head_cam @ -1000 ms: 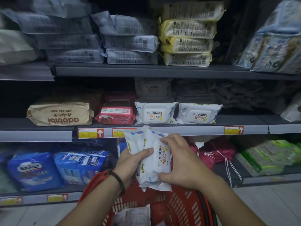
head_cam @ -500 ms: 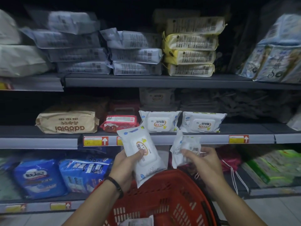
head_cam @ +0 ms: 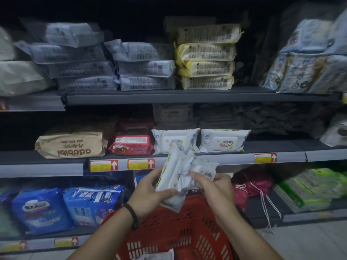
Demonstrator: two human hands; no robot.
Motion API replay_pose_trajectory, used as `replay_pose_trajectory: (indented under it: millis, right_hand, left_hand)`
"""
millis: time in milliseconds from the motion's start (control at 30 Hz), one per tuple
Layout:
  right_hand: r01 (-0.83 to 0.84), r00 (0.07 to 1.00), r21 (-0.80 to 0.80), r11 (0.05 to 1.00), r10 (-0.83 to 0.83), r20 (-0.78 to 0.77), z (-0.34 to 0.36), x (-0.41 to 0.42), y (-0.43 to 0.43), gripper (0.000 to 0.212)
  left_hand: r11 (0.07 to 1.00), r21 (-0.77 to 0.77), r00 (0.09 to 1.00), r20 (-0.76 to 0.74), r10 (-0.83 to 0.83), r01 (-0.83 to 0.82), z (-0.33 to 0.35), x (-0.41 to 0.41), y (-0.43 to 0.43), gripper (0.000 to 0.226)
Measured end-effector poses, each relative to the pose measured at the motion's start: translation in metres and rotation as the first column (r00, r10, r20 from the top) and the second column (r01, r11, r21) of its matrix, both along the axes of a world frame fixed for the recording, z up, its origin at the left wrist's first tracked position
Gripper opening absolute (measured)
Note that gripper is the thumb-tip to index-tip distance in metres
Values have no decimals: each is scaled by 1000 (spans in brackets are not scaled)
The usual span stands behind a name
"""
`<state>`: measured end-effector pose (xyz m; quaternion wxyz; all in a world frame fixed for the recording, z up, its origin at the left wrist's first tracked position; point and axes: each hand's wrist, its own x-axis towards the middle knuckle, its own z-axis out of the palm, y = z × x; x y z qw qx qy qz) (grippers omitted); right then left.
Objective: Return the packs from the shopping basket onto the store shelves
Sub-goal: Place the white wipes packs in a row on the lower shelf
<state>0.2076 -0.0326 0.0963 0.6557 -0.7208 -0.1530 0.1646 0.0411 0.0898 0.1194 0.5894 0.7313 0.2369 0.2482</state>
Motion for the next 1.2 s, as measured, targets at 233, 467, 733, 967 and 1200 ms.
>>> replay_pose_trajectory:
  millis: [233, 467, 733, 967, 1200]
  right_hand:
    - [208, 978, 21, 978, -208, 22, 21, 25, -38, 56]
    - [440, 879, -21, 898, -425, 214, 53, 119, -73, 99]
    - [576, 762, 17, 817, -545, 349, 56, 232, -74, 102]
    - [636, 657, -119, 762, -454, 602, 27, 292, -35, 110]
    - [645, 682, -306, 700, -346, 645, 19, 322, -6, 99]
  left_hand:
    - [936, 343, 984, -180, -13, 75, 36, 37, 9, 36]
    - [750, 629, 951, -309, -1, 205, 55, 114, -13, 48]
    - [709, 663, 942, -334, -5, 239, 59, 194, -29, 49]
    - [731, 628, 928, -372, -21, 268, 29, 230, -33, 46]
    - [755, 598, 915, -403, -7, 269, 4, 259, -33, 43]
